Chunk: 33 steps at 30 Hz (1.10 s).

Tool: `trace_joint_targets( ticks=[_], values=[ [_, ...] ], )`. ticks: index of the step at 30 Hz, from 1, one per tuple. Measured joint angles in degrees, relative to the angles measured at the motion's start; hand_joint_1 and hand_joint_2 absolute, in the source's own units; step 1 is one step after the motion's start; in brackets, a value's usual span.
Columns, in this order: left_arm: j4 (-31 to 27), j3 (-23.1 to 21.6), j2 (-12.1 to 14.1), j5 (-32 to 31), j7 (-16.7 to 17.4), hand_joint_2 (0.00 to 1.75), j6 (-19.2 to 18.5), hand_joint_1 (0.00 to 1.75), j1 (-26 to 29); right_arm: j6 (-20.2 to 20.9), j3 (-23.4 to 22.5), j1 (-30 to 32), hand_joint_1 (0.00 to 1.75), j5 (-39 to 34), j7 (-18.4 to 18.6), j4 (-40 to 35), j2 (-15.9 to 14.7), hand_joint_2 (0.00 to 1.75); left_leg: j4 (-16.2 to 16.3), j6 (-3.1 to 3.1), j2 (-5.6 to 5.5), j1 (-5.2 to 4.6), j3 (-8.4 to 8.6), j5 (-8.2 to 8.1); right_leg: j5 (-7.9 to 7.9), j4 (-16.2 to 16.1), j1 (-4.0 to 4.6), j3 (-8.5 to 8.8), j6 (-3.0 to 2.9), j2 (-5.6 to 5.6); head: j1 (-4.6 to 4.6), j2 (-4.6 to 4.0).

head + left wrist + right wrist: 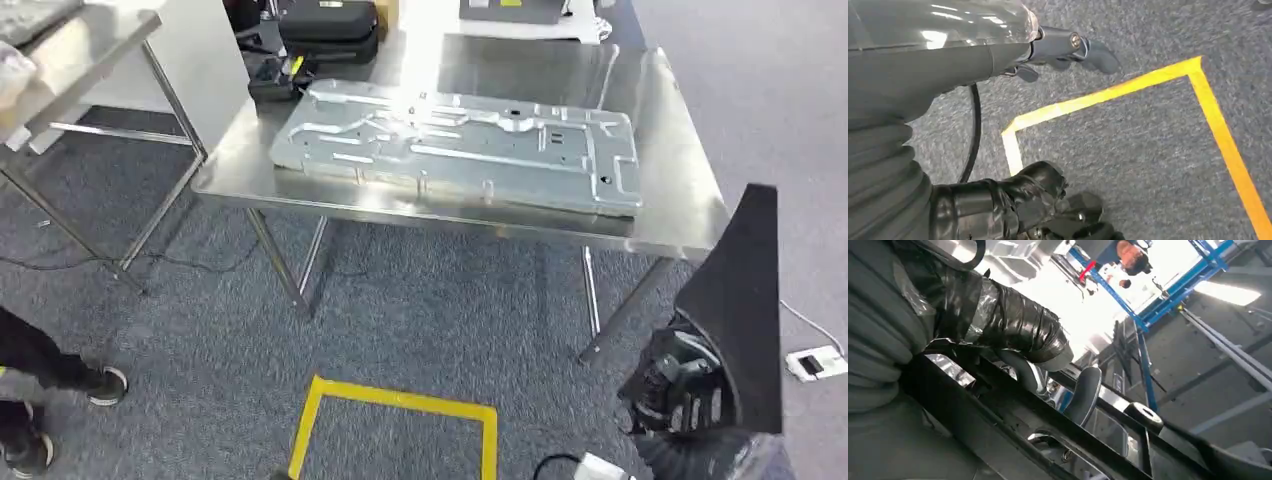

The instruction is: Take the parts from the cabinet and place them on the table.

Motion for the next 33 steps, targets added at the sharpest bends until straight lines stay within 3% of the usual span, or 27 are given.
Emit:
trace_joint_targets(
  ticks=[1, 2, 4, 8, 9, 10, 12, 13, 14, 15, 16, 17, 18, 19, 20, 22, 23, 24, 25, 27, 28, 30, 31, 33],
  values=[
    [0.0, 0.0, 0.0, 0.0, 0.0, 1.75, 0.0, 0.00, 0.2, 0.0, 0.0, 0.0, 1.75, 0.0, 0.0, -0.1, 0.0, 1.75, -0.4, 0.47, -0.11, 0.19, -0.04, 1.68, 0.24, 0.7, 0.00, 0.80, 0.44, -0.03, 0.02, 0.00],
    [0.0, 0.0, 0.0, 0.0, 0.0, 1.75, 0.0, 0.00, 0.3, 0.0, 0.0, 0.1, 1.75, 0.0, 0.0, -0.2, 0.0, 1.75, -0.4, 0.87, -0.23, 0.13, 0.42, 1.74, 0.36, 1.1, 0.05, 0.80, 0.67, -0.05, 0.00, 0.00],
    [0.0, 0.0, 0.0, 0.0, 0.0, 1.75, 0.1, 0.00, 0.1, 0.0, -0.2, -0.1, 1.75, 0.0, 0.0, -0.5, 0.0, 1.75, -0.8, 1.50, -0.21, 0.26, 1.82, 1.90, -0.83, 2.9, -0.31, 0.33, 1.01, -0.06, 0.09, -0.02],
    [0.0, 0.0, 0.0, 0.0, 0.1, 1.75, 0.3, 0.00, 0.0, 0.0, -0.5, -0.1, 1.75, -0.2, 0.0, -0.6, 0.0, 1.75, -0.8, 2.01, -0.32, 0.05, 1.90, 1.31, -7.07, 16.8, -0.24, -9.04, 1.43, -0.12, 0.09, 0.00],
    [0.0, 0.0, 0.0, 0.0, 0.1, 1.75, 0.3, 0.00, 0.2, 0.0, -0.5, 0.0, 1.75, -0.2, 0.0, -0.6, 0.0, 1.75, -0.8, 2.01, -0.37, -0.05, 2.11, 1.06, -6.59, 17.2, -0.23, -10.25, 1.37, -0.13, 0.07, -0.02],
    [0.0, 0.0, 0.0, 0.0, 0.1, 1.75, 0.4, 0.00, 0.2, 0.0, -0.6, 0.0, 1.75, -0.2, 0.0, -0.6, 0.0, 1.75, -0.8, 2.00, -0.47, -0.15, 2.46, 0.74, -4.34, 15.0, -0.16, -10.14, 1.16, -0.12, 0.07, 0.00],
    [0.0, 0.0, 0.0, -0.2, 0.2, 1.75, 0.5, 0.00, 0.2, 0.0, -0.6, 0.0, 1.75, -0.3, 0.0, -0.6, 0.0, 1.75, -0.8, 1.89, -0.59, -0.38, 3.61, -0.04, 3.46, 5.1, 0.36, -7.05, 0.20, -0.11, 0.07, 0.00],
    [0.0, 0.0, 0.0, -0.2, 0.2, 1.75, 0.5, 0.00, 0.2, 0.0, -0.7, -0.1, 1.75, -0.3, -0.1, -0.6, 0.0, 1.75, -0.9, 1.77, -0.56, -0.33, 3.69, -0.37, 4.53, 2.5, 0.65, -6.04, -0.48, -0.08, 0.07, 0.00],
    [0.1, 0.0, 0.0, -0.2, 0.2, 1.75, 0.5, 0.00, 0.1, 0.0, -0.7, 0.0, 1.75, -0.4, 0.0, -0.6, 0.0, 1.75, -0.9, 1.59, -0.61, -0.44, 4.05, -0.37, 2.68, 2.8, 1.11, -6.88, -0.81, -0.25, 0.05, 0.00],
    [0.1, 0.0, 0.0, -0.2, 0.2, 1.75, 0.5, 0.00, 0.0, 0.0, -0.8, -0.1, 1.75, -0.4, -0.1, -0.7, 0.0, 1.75, -1.2, 1.13, -0.62, -0.17, 3.53, -0.39, 1.82, 2.3, 1.34, -6.63, -1.24, -0.07, 0.24, 0.00],
    [0.1, 0.0, 0.0, -0.2, 0.2, 1.75, 0.5, 0.00, 0.0, 0.0, -0.9, 0.0, 1.75, -0.5, -0.1, -0.8, 0.0, 1.75, -1.2, 0.80, -0.56, -0.21, 3.58, -0.53, 4.24, 1.7, 1.33, -6.51, -1.63, -0.14, 0.11, 0.00],
    [0.1, 0.0, -0.1, -0.3, 0.2, 1.75, 0.5, 0.00, 0.1, 0.0, -0.9, -0.2, 1.75, -0.6, 0.0, -0.9, 0.0, 1.75, -0.2, 0.25, -0.48, -0.30, 4.15, 0.17, 4.16, 1.5, 1.36, -6.23, -1.81, -0.08, 0.09, 0.00],
    [0.1, 0.0, -0.1, -0.5, 0.2, 1.75, 0.4, 0.00, 0.0, 0.0, -1.0, -0.4, 1.75, -0.7, -0.1, -0.9, 0.0, 1.75, 0.0, 0.00, -0.48, -0.43, 4.27, -0.06, 4.23, 1.0, 0.66, -5.34, -2.15, 0.09, 0.13, 0.00],
    [0.1, 0.0, 0.0, -0.7, 0.2, 1.75, 0.4, 0.00, 0.0, 0.0, -1.0, -0.6, 1.75, -0.7, -0.1, -0.9, 0.0, 1.75, 0.9, -0.13, -0.44, -0.22, 4.00, -0.91, 4.22, 0.4, 0.57, -4.62, -2.20, -0.26, 0.15, -0.02],
    [0.1, 0.0, 0.0, -0.8, 0.2, 1.75, 0.4, 0.00, -0.3, 0.0, -1.0, -1.1, 1.75, -0.7, -0.1, -0.9, 0.0, 1.75, 3.1, -0.27, -0.48, -0.22, 2.95, -2.33, 4.12, 0.3, 0.49, -4.37, -2.42, -0.25, 0.02, 0.00],
    [0.1, -0.1, 0.0, -1.1, 0.2, 1.75, 0.3, 0.00, -0.4, 0.0, -1.2, -1.8, 1.75, -0.6, 0.1, -0.9, 0.0, 1.75, 10.6, -0.73, -0.46, 0.07, -1.61, -6.25, 3.91, 0.3, 0.46, -4.36, -2.66, -0.26, 0.05, 0.00],
    [0.1, -0.2, 0.0, -1.2, 0.2, 1.75, 0.3, 0.00, -0.3, 0.0, -1.3, -2.0, 1.75, -0.6, 0.2, -0.9, 0.0, 1.75, 13.6, -1.10, -0.45, 0.22, -3.63, -7.29, 3.72, 0.3, 0.45, -4.33, -2.65, -0.26, 0.07, -0.02],
    [0.1, -0.2, 0.0, -1.2, 0.2, 1.75, 0.3, 0.00, -0.2, 0.0, -1.6, -2.5, 1.75, -0.6, 0.5, -0.9, -0.1, 1.75, 14.8, -1.49, -0.45, 0.37, -4.81, -6.96, 3.55, 0.4, 0.40, -4.26, -2.62, -0.18, 0.07, 0.00],
    [0.1, -0.2, 0.0, -1.3, 0.2, 1.75, 0.3, 0.00, -0.1, 0.0, -1.7, -3.0, 1.75, -0.6, 0.7, -0.9, -0.2, 1.75, 13.3, -1.63, -0.43, 0.51, -4.72, -5.16, 3.32, 0.5, 0.31, -4.04, -2.46, -0.03, 0.05, 0.00],
    [0.1, -0.5, 0.1, -1.7, 0.2, 1.75, 0.1, 0.00, -0.2, 0.0, -1.9, -4.1, 1.75, -0.6, 1.3, -1.0, -0.7, 1.75, 5.2, -1.71, -0.39, 0.68, -2.01, 0.94, 2.70, 0.7, 0.21, -3.25, -2.01, 0.07, 0.05, -0.02],
    [0.1, -0.7, 0.1, -1.9, 0.2, 1.75, 0.0, 0.00, -0.2, 0.0, -2.0, -4.7, 1.75, -0.5, 1.5, -1.1, -0.9, 1.75, 0.6, -1.41, -0.27, 0.70, -0.54, 3.59, 2.32, 0.7, 0.19, -2.85, -1.75, 0.02, 0.07, 0.00],
    [0.1, -1.0, 0.2, -2.0, 0.2, 1.75, -0.1, 0.00, -0.4, 0.0, -2.2, -5.7, 1.75, -0.4, 1.9, -1.4, -1.4, 1.75, -0.3, -0.72, -0.18, 0.10, -0.47, 0.69, 2.11, 1.0, 0.29, -3.19, -1.19, -0.04, -0.02, 0.00],
    [0.1, -1.2, 0.2, -2.0, 0.2, 1.75, -0.1, 0.00, -0.3, 0.0, -2.3, -6.1, 1.75, -0.3, 2.1, -1.4, -1.6, 1.75, -0.3, -0.29, -0.21, 0.09, -0.52, 2.51, 1.88, 1.0, 0.34, -3.17, -0.78, -0.06, 0.07, -0.02],
    [0.1, -1.3, 0.3, -2.1, 0.3, 1.75, -0.1, 0.00, -0.1, 0.0, -2.3, -6.4, 1.75, -0.3, 2.2, -1.5, -2.0, 1.75, -0.6, 0.30, -0.26, 0.22, -0.32, 2.58, 1.70, 0.8, 0.50, -2.80, -0.15, -0.10, 0.05, 0.00]
  ],
)
